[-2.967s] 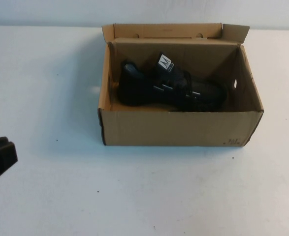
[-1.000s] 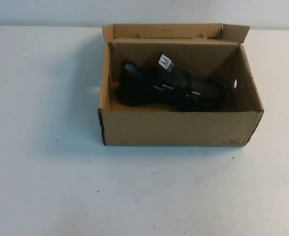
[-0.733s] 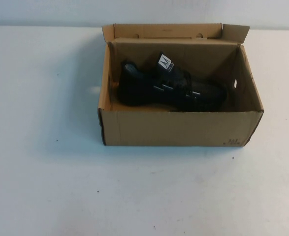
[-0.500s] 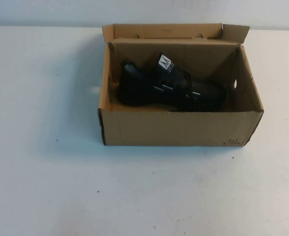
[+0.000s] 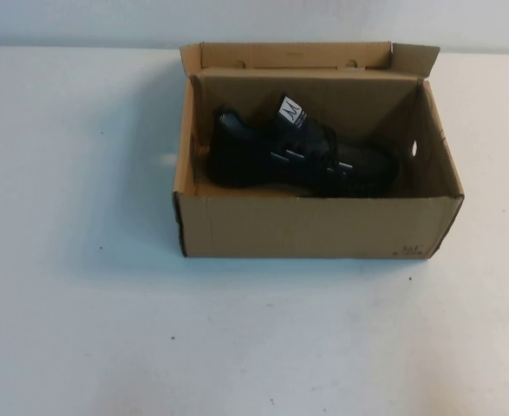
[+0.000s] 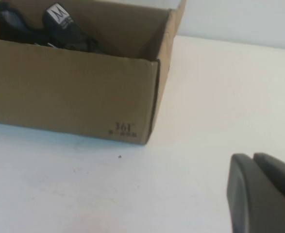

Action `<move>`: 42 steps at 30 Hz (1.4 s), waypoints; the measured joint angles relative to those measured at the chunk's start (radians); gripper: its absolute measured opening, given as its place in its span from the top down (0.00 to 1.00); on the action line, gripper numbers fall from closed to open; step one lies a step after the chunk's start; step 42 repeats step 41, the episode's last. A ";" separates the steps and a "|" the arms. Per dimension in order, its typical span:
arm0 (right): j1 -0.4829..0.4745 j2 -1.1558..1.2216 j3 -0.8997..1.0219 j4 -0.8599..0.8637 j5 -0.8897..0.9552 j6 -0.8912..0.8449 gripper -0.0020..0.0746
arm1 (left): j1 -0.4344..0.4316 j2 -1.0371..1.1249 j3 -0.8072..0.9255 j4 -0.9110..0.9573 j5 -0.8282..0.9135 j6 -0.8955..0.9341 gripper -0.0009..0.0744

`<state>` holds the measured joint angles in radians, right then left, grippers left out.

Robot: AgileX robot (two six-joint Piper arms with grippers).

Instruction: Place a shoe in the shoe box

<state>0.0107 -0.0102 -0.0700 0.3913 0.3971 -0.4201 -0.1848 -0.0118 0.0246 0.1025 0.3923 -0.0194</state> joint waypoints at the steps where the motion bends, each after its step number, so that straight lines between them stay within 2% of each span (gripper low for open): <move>1: -0.005 0.000 0.027 0.014 -0.026 0.000 0.99 | 0.000 0.000 0.000 0.000 0.000 0.000 0.99; 7: -0.011 -0.001 0.095 0.050 -0.106 0.027 0.99 | 0.000 0.000 0.000 0.002 0.000 0.000 0.99; 17: -0.011 -0.003 0.095 0.019 0.000 0.041 0.99 | 0.000 0.000 0.000 0.004 0.000 0.000 0.99; 42: -0.011 -0.003 0.095 0.035 0.006 0.041 0.99 | 0.000 0.000 0.000 0.005 0.000 0.000 0.99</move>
